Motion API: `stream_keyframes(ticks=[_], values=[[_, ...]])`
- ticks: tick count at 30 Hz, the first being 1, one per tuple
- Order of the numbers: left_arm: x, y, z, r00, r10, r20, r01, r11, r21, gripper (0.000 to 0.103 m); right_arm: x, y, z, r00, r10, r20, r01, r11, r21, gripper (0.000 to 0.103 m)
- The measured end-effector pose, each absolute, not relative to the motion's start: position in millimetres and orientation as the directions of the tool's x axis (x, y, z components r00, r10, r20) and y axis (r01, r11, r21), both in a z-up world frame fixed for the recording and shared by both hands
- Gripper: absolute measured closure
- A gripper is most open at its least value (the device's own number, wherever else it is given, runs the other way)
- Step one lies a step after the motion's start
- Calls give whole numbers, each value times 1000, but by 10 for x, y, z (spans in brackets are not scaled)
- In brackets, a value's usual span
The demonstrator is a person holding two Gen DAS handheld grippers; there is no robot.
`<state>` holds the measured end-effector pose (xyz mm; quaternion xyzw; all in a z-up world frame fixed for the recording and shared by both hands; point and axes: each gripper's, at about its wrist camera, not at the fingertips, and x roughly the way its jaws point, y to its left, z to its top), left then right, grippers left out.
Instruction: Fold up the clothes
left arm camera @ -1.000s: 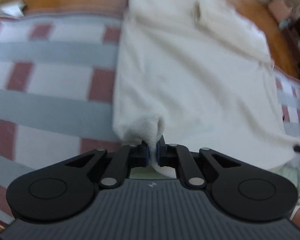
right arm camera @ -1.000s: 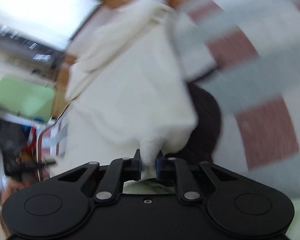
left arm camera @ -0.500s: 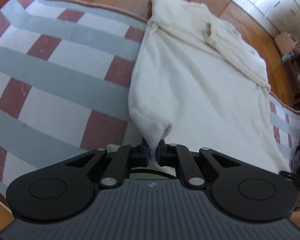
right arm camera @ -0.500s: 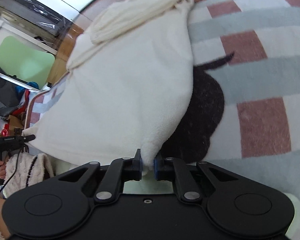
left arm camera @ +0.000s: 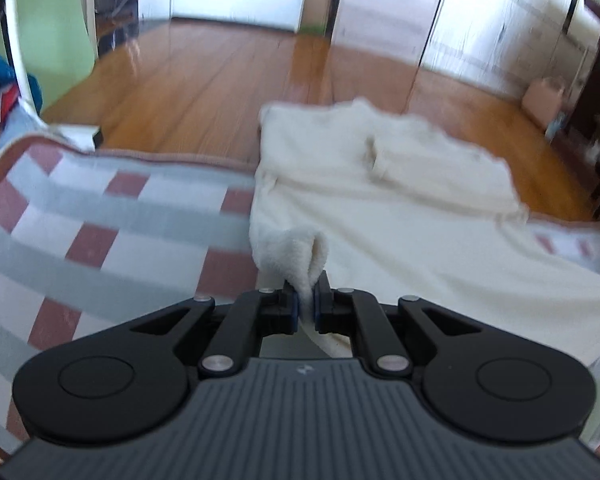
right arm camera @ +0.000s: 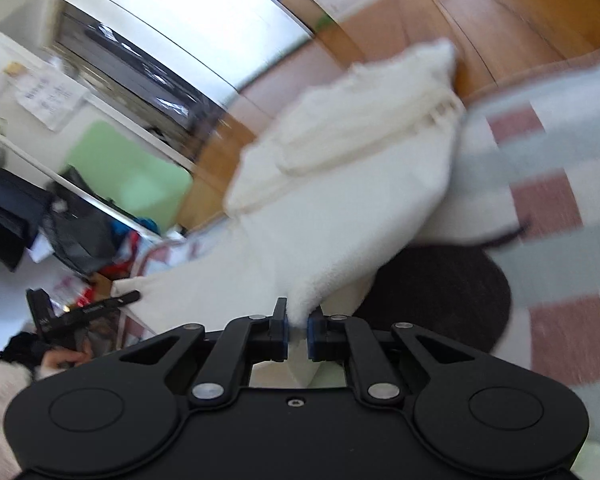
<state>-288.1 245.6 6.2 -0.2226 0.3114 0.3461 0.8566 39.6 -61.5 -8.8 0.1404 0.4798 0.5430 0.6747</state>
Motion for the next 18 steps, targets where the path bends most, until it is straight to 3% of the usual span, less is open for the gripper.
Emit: stream_keyframes(ticks=[4, 9, 18], values=[[-2879, 2327, 360, 584, 517, -625, -733, 667, -133, 97, 397, -681, 211, -64, 892, -447, -583, 330, 742, 92], [-3128, 2195, 533, 624, 513, -589, -733, 646, -214, 97, 298, -895, 275, -94, 915, -393, -524, 290, 801, 92], [-3088, 2462, 179, 594, 435, -677, -750, 603, -271, 97, 607, -918, 51, -69, 863, -501, -470, 415, 779, 92]])
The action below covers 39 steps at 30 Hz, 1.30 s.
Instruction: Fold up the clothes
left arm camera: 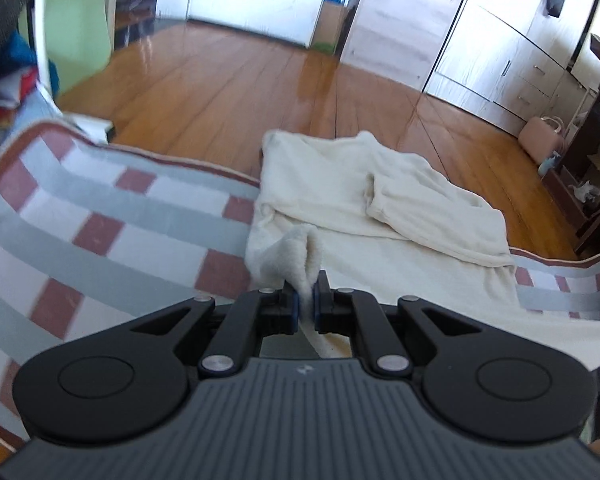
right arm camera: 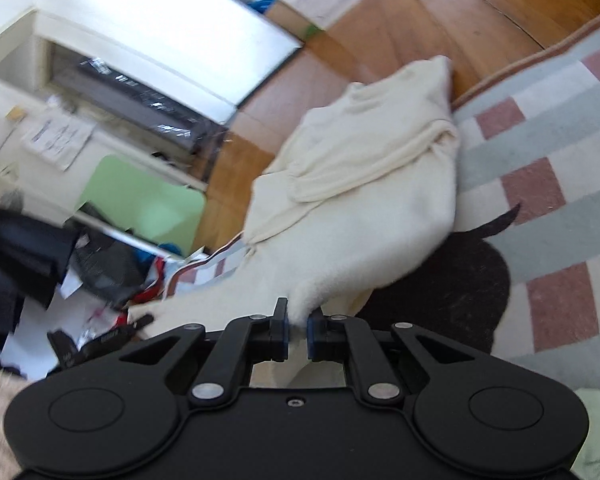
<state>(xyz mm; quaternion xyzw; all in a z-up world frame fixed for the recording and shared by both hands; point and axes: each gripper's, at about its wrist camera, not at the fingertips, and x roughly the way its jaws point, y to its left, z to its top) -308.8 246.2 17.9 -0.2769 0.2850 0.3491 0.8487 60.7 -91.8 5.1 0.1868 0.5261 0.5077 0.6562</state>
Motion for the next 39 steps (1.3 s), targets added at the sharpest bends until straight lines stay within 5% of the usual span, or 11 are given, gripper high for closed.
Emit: stream_keyframes(ticks=[11, 16, 18, 22, 26, 30, 39], values=[[-1703, 4009, 382, 637, 422, -645, -716, 634, -292, 97, 2063, 678, 779, 29, 749, -662, -699, 489, 523, 92], [-846, 4778, -18, 645, 406, -648, -671, 707, -225, 88, 3078, 1599, 458, 186, 690, -699, -652, 619, 438, 89], [-653, 5020, -255, 643, 415, -644, -676, 702, -223, 75, 3327, 1850, 222, 271, 646, -714, -617, 686, 386, 81], [-769, 5098, -664, 671, 394, -629, -695, 628, -349, 61, 3515, 1926, -141, 314, 619, -720, -528, 744, 409, 79], [-792, 4985, -941, 661, 367, -655, -676, 670, -307, 59, 3459, 1857, -325, 254, 624, -740, -602, 700, 384, 73], [-689, 5033, -1046, 651, 342, -678, -651, 711, -266, 59, 3413, 1829, -480, 235, 594, -770, -671, 672, 313, 54], [-407, 5335, -1190, 618, 309, -723, -659, 705, -262, 53, 3556, 1960, -880, 182, 600, -779, -612, 689, 389, 54]])
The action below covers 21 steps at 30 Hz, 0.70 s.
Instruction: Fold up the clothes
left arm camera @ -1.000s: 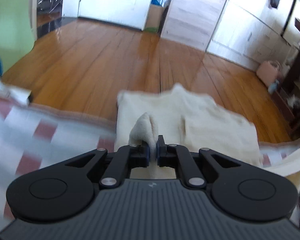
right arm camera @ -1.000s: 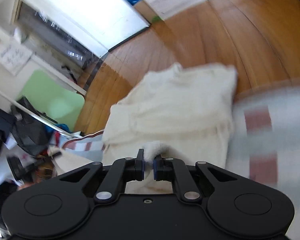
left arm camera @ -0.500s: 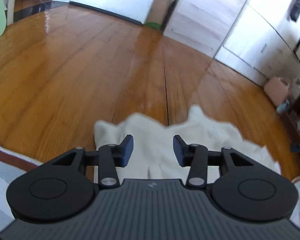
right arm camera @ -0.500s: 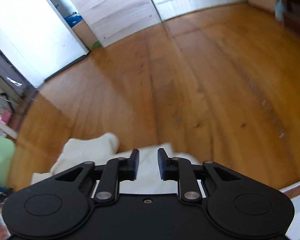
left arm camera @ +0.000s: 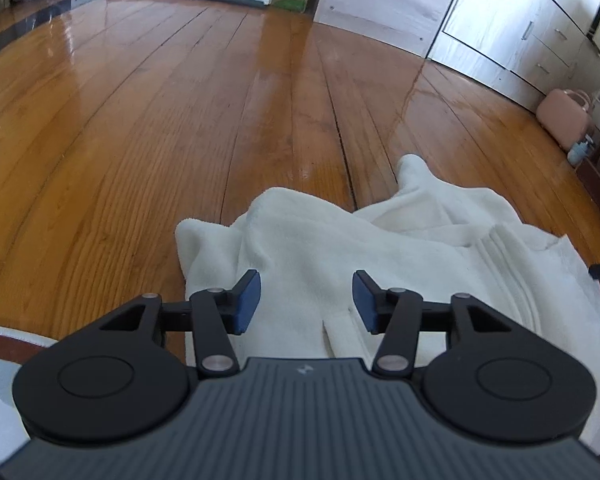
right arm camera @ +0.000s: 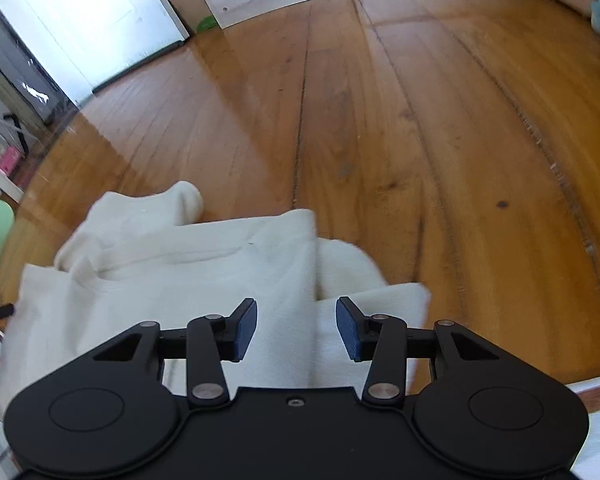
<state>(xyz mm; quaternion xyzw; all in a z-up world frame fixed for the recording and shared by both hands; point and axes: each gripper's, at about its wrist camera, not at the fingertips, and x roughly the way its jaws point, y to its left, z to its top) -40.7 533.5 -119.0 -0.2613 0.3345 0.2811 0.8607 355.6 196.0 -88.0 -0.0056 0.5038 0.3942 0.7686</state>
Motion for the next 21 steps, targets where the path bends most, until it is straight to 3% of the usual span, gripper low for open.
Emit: stream_keyframes(ticks=[2, 3, 6, 7, 8, 9, 10, 11, 12, 13, 15, 17, 19, 21], values=[[-408, 5374, -1221, 632, 290, -719, -653, 698, -293, 53, 3534, 1991, -920, 170, 631, -757, -586, 682, 437, 50], [-403, 5395, -1239, 635, 282, -719, -652, 694, -304, 53, 3515, 2009, -949, 166, 647, -744, -581, 674, 456, 41], [-357, 5440, -1306, 622, 284, -730, -660, 692, -293, 50, 3456, 2147, -1055, 194, 617, -763, -607, 686, 401, 41], [-328, 5452, -1335, 611, 286, -738, -667, 689, -285, 43, 3427, 2224, -1078, 218, 583, -783, -635, 694, 340, 52], [-302, 5465, -1369, 600, 286, -747, -673, 686, -278, 37, 3376, 2302, -1072, 243, 556, -795, -683, 680, 267, 97], [-275, 5460, -1399, 584, 300, -754, -681, 686, -255, 35, 3311, 2331, -1016, 276, 560, -781, -720, 659, 218, 97], [-248, 5454, -1429, 568, 314, -761, -689, 687, -232, 39, 3242, 2324, -933, 318, 578, -752, -739, 648, 186, 97], [-202, 5421, -1440, 538, 326, -778, -686, 705, -179, 74, 3173, 2316, -850, 357, 596, -719, -755, 638, 153, 98], [-156, 5387, -1452, 507, 339, -793, -680, 723, -125, 102, 3119, 2287, -753, 395, 611, -686, -758, 638, 132, 98], [-123, 5305, -1421, 468, 406, -785, -684, 729, -31, 99, 3078, 2239, -644, 431, 622, -653, -751, 649, 122, 98], [-230, 5124, -1253, 538, 521, -663, -703, 711, -12, 100, 3029, 2149, -448, 514, 621, -592, -730, 679, 79, 99], [-279, 5031, -1122, 518, 602, -608, -741, 671, 33, 100, 3127, 2080, -383, 528, 609, -592, -689, 714, 120, 99], [-306, 5090, -1137, 498, 609, -618, -769, 639, 10, 100, 3238, 2028, -357, 531, 595, -604, -645, 745, 167, 99], [-333, 5149, -1153, 478, 614, -629, -795, 606, -12, 100, 3278, 2111, -462, 553, 544, -631, -633, 767, 105, 100]])
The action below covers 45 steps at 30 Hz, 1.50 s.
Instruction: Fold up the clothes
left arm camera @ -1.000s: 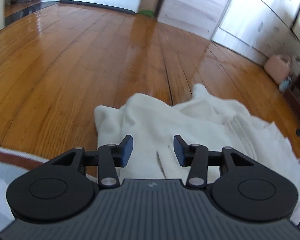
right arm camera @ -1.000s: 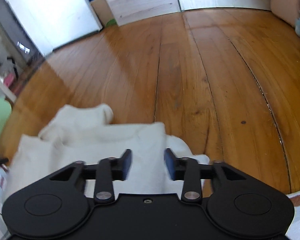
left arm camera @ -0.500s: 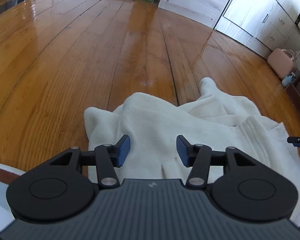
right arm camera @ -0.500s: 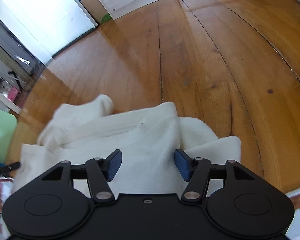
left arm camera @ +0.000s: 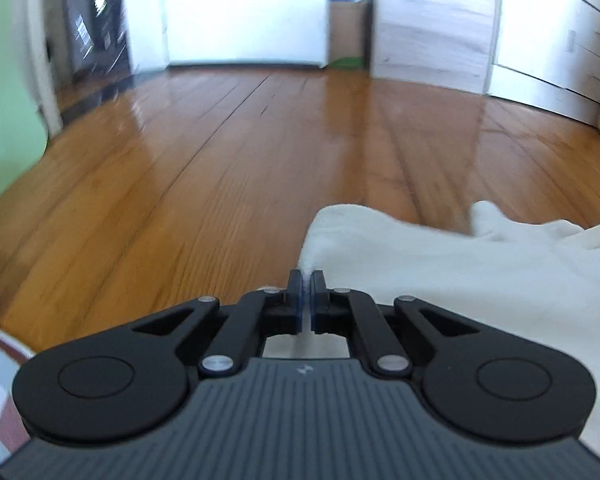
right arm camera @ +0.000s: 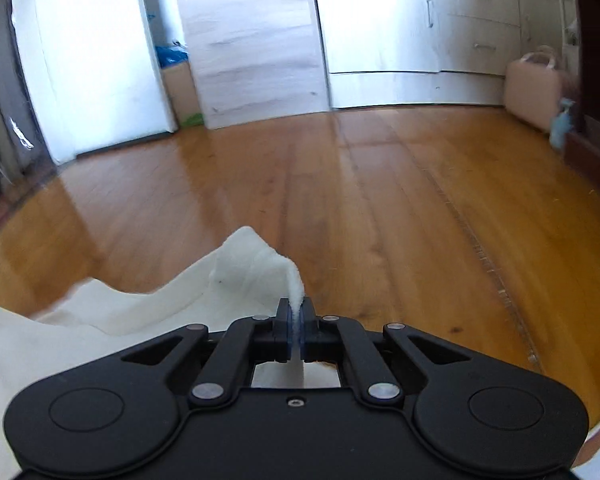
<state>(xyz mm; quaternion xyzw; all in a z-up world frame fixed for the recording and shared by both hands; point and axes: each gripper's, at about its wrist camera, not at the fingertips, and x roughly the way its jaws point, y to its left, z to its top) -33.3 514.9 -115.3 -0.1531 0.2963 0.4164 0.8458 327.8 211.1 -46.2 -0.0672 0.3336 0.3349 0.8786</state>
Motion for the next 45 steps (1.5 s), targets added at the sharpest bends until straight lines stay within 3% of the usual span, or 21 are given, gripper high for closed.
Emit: stream_keyframes(ticks=[3, 5, 8, 9, 10, 12, 16, 18, 20, 23, 26, 33, 34, 36, 37, 40, 45], values=[[-270, 5279, -1318, 408, 566, -717, -820, 572, -15, 98, 3292, 2351, -720, 559, 442, -702, -614, 789, 7, 99], [-282, 5284, -1317, 373, 557, -742, -845, 534, -24, 89, 3261, 2567, -891, 561, 354, -749, -629, 771, -106, 98], [-436, 5146, -1107, 392, 559, -731, -865, 495, -85, 84, 3080, 2746, -845, 660, 261, -704, -585, 767, -264, 81], [-546, 5047, -991, 422, 563, -710, -863, 490, -125, 82, 3009, 2772, -778, 677, 271, -684, -579, 769, -269, 80], [-641, 4945, -912, 461, 555, -692, -851, 497, -169, 76, 2930, 2776, -677, 679, 315, -664, -589, 773, -236, 79], [-787, 4736, -865, 524, 512, -680, -819, 523, -237, 75, 2771, 2774, -472, 638, 445, -628, -648, 752, -125, 75], [-740, 4579, -1199, 380, 470, -797, -849, 520, -99, 75, 2538, 2986, -267, 358, 673, -647, -795, 584, 168, 63], [-765, 4544, -1377, 321, 471, -822, -865, 500, -51, 76, 2415, 3176, -277, 230, 726, -648, -817, 505, 277, 61], [-843, 4594, -1451, 350, 458, -817, -877, 468, -113, 76, 2315, 3384, -346, 118, 759, -640, -811, 446, 379, 54], [-828, 4623, -1400, 352, 459, -815, -863, 496, -94, 76, 2185, 3760, -571, -33, 762, -646, -747, 410, 522, 52], [-865, 4649, -1400, 374, 447, -813, -860, 495, -123, 76, 2119, 4131, -775, -65, 725, -686, -703, 455, 547, 52], [-980, 4749, -1415, 439, 412, -799, -839, 506, -200, 76, 2078, 4501, -1116, -25, 667, -745, -763, 469, 445, 48], [-994, 4781, -1417, 446, 406, -797, -839, 500, -215, 76, 2036, 4482, -1122, 0, 664, -748, -788, 460, 408, 51], [-1032, 4832, -1425, 456, 395, -798, -842, 482, -243, 76, 1902, 4474, -1106, 70, 668, -741, -855, 423, 301, 87], [-1036, 4851, -1435, 460, 387, -799, -841, 477, -254, 76, 1865, 4459, -1083, 100, 664, -741, -873, 415, 255, 95], [-1024, 4869, -1470, 459, 382, -802, -841, 478, -254, 76, 1833, 4378, -1014, 149, 670, -728, -885, 418, 203, 101], [-963, 4848, -1473, 443, 392, -806, -843, 487, -226, 76, 2004, 4250, -882, 175, 700, -692, -878, 429, 212, 103]])
